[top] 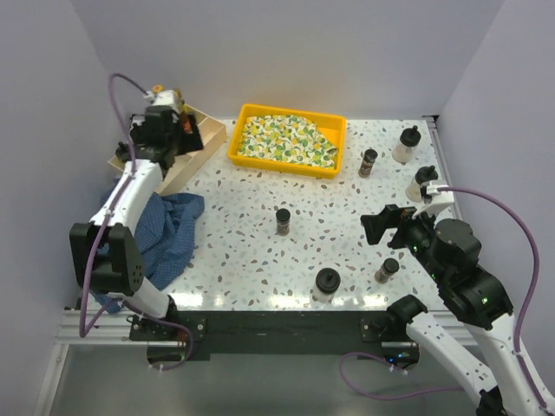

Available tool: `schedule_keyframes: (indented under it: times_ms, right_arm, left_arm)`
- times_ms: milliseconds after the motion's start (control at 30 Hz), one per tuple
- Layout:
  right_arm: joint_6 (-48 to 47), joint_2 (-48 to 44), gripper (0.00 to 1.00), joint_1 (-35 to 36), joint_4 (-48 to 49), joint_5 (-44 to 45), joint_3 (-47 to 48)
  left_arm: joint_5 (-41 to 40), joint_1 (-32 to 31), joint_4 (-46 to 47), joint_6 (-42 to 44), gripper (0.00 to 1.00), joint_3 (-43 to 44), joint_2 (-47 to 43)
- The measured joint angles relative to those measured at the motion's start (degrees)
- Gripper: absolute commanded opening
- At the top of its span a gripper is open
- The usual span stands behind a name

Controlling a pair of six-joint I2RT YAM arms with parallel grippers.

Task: Organize the condiment bottles
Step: Place the bottle in the storage box, then pick up the bottle from the corner of the board.

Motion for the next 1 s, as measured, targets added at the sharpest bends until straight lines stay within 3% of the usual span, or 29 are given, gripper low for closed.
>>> schedule_keyframes:
  times_ms: [300, 667, 1000]
  right_arm:
    - [-1.2, -1.0, 0.99, 0.0, -1.9, 1.0, 0.0]
    - [-1.4, -3.3, 0.99, 0.0, -2.5, 3.1, -0.3]
    - [-1.6, -4.4, 0.99, 0.0, -2.6, 4.7, -0.9]
  left_arm:
    - [-1.7, -30.6, -8.3, 6.0, 0.93, -4.6, -4.6]
    - [-1.7, -51.2, -5.7, 9.0, 0.87, -6.1, -16.5]
    - [0.0, -65.2, -2.8, 9.9, 0.92, -9.8, -10.8]
